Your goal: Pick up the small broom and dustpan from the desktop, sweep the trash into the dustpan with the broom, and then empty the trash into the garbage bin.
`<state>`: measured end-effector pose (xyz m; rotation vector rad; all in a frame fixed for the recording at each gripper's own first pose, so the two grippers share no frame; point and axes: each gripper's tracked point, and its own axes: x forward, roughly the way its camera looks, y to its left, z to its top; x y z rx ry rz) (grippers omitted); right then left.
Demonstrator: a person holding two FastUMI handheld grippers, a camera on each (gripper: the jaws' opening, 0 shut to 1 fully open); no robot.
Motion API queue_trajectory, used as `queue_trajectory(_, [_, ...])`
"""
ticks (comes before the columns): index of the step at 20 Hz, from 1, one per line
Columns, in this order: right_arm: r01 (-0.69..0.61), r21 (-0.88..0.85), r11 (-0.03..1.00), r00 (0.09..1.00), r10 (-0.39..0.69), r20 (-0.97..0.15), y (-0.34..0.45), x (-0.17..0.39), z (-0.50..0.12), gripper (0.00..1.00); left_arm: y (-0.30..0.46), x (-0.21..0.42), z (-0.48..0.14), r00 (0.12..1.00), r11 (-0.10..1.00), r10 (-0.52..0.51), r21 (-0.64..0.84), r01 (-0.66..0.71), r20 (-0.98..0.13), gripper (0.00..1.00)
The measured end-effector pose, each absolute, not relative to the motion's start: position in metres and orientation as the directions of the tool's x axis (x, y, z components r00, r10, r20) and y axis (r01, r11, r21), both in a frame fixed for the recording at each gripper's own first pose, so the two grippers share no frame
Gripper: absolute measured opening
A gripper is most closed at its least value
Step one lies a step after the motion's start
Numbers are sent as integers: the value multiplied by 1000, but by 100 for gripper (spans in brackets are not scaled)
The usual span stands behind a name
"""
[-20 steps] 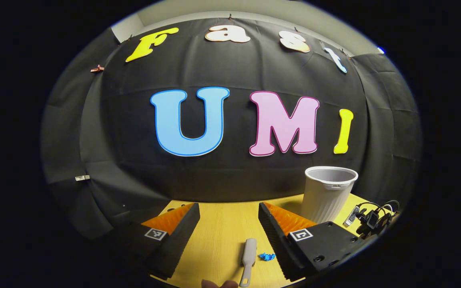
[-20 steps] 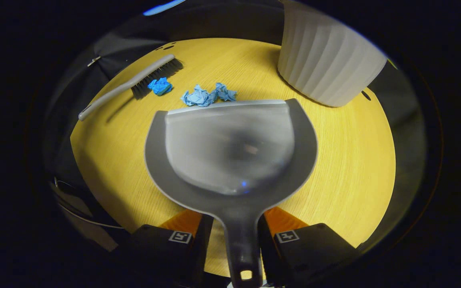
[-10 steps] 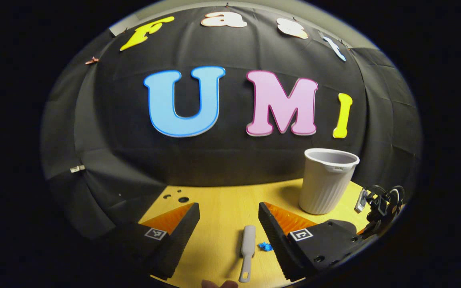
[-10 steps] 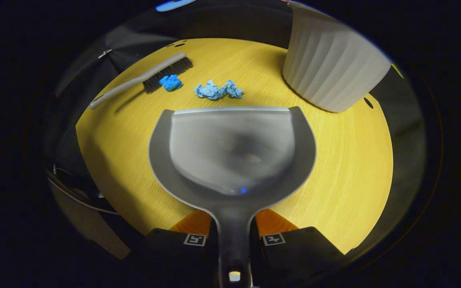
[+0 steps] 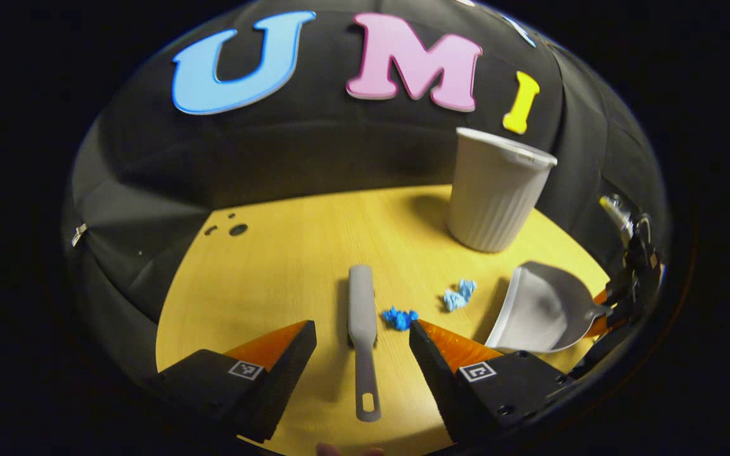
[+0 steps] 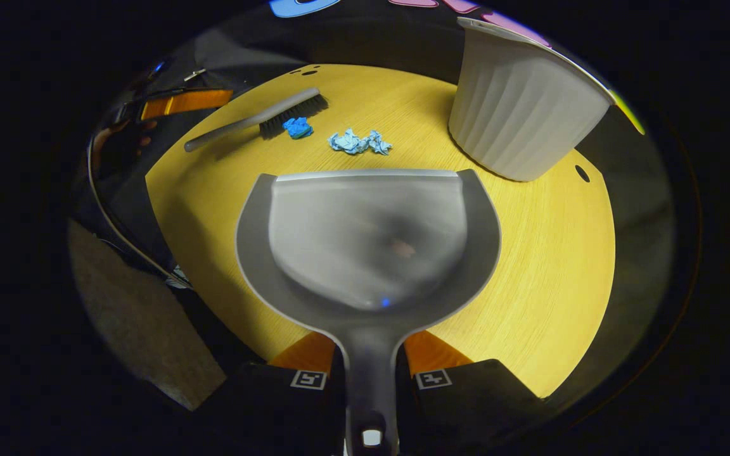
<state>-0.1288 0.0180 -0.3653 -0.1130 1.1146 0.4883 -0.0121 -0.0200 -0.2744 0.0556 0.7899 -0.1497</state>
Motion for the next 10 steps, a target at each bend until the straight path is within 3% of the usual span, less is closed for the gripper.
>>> queue_trajectory(6, [-436,141,889,358,315,-879,13,-135,-365,36,-21,-12,-333,529,979,-102,8,202,-842,95])
queue_trajectory(10, [-432,141,891,361,314,-878,11,-136,-366,36,-18,-5,-359,470,981,-72,24,195,-880,95])
